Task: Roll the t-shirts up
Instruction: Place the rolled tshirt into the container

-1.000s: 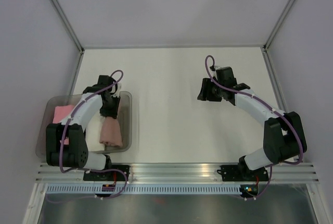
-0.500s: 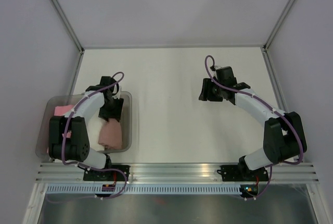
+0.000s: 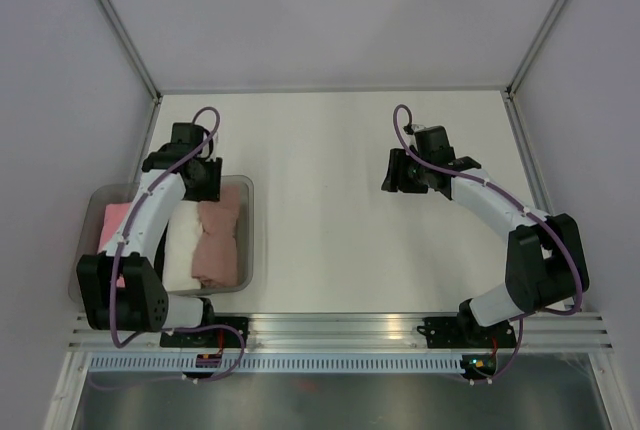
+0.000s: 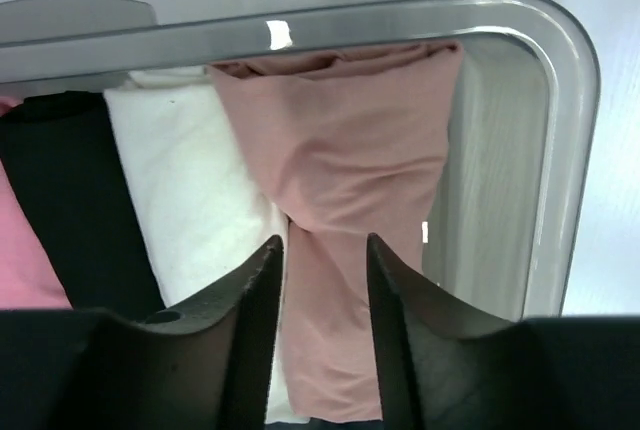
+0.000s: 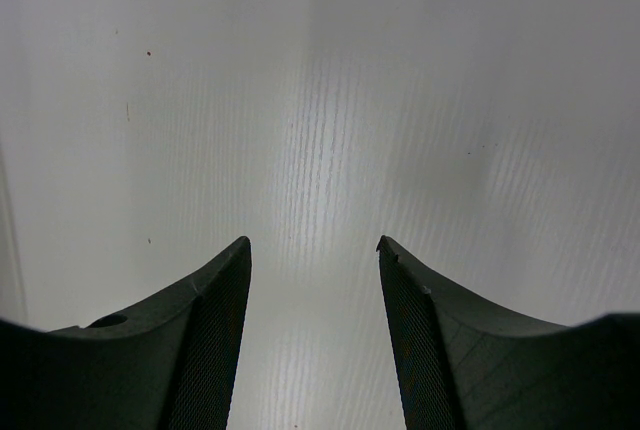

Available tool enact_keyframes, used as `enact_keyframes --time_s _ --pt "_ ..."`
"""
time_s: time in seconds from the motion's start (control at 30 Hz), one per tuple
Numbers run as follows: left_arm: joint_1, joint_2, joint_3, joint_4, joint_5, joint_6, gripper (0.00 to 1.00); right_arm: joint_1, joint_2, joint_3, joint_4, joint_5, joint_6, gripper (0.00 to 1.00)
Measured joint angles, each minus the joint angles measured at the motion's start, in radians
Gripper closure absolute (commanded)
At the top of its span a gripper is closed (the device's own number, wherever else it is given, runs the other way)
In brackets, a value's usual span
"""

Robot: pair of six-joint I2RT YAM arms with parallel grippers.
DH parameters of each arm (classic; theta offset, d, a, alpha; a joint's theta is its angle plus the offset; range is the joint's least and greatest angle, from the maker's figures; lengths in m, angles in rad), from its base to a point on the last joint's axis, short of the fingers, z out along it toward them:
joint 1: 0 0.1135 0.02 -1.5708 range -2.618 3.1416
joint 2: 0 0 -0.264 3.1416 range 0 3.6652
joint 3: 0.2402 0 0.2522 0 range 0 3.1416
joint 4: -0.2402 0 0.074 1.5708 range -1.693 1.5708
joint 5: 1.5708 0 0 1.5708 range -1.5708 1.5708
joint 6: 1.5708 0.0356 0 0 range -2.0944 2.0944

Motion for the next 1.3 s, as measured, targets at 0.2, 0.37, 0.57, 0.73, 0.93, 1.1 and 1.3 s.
enact_keyframes --time_s 0.2,0.37,0.57,0.73,0.93,1.1,1.3 --pt "0.103 0.061 0.021 0.01 -0.007 0.013 0.8 0.0 0.0 0.004 -0.002 0.0 0.0 0.39" --pt "0.141 0.121 0.018 0.055 -0.023 0.038 0.77 0.0 0.0 0.004 -0.002 0.0 0.0 0.39" --pt "0.138 0.222 0.019 0.125 0.01 0.057 0.78 0.0 -0.003 0.004 -0.001 -0.001 0.0 0.39" --pt "0.136 0.284 0.019 0.164 0.013 0.068 0.79 0.0 -0.021 0.003 0.01 -0.007 0.0 0.41" --pt "0.123 0.321 0.022 0.197 0.069 0.068 0.76 0.042 -0.053 -0.001 0.078 -0.031 -0.015 0.5" --pt "0.121 0.375 0.023 0.204 0.128 0.067 0.74 0.244 -0.068 0.001 0.24 -0.065 -0.056 0.59" --pt "0.124 0.381 0.024 0.208 0.152 0.067 0.67 0.508 0.085 0.137 0.398 -0.126 -0.079 0.64"
